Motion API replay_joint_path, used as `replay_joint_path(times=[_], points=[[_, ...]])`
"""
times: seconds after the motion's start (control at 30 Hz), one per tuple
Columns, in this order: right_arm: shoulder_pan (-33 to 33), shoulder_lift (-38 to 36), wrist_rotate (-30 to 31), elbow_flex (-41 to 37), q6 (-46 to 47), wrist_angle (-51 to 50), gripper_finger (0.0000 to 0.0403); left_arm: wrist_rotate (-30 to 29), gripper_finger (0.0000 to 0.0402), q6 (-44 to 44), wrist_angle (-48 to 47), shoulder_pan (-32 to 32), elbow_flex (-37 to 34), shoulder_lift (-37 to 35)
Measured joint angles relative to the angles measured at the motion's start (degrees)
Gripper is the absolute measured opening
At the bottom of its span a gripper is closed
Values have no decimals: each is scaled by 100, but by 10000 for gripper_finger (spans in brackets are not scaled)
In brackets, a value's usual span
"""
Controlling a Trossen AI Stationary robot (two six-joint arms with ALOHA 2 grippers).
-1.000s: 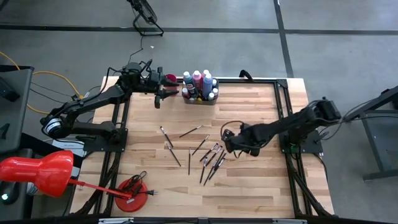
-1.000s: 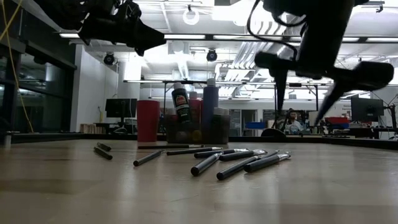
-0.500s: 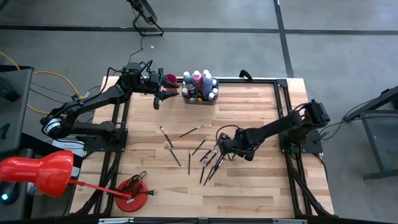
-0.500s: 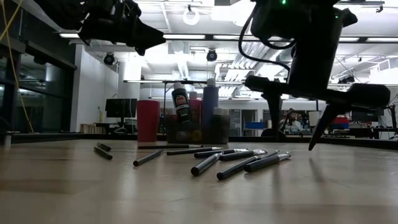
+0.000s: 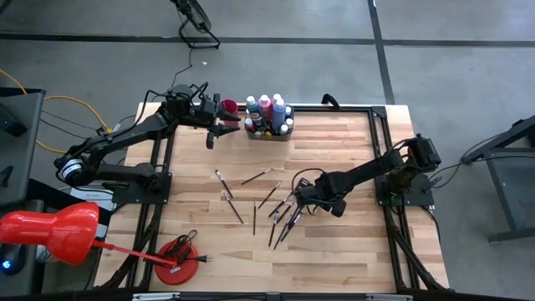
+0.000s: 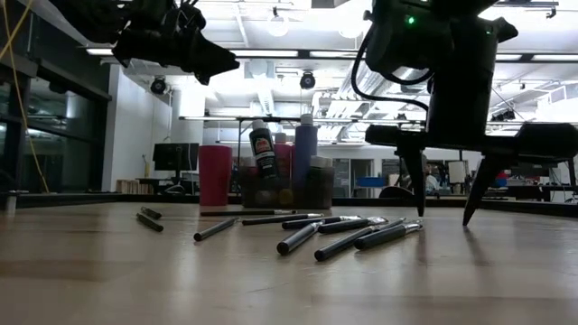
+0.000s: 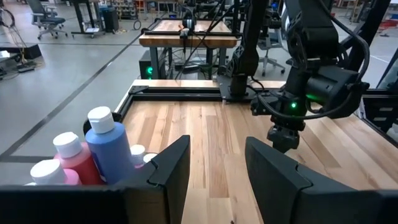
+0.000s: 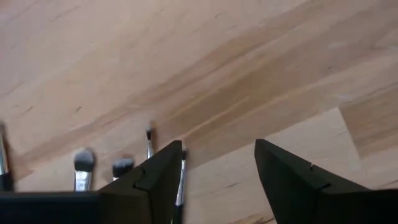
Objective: Pick & Place Paint Supplies
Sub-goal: Put the black paint brush into the pink cup
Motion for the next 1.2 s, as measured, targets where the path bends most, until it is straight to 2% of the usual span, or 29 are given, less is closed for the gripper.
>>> replay_joint_path(times=[0.3,0.73,0.93,1.2], points=[[-221,0,20,-2,-290,476,191,-2,152,3,2,0,0,0],[-188,-2,-397,-2,-266,429,191,-4,152,2,2,0,0,0],[-210,303,-636,31,-282,504,191,-7,152,2,0,0,0,0],[-206,399,-658,35,-304,418,191,-7,152,0,2,2,0,0]])
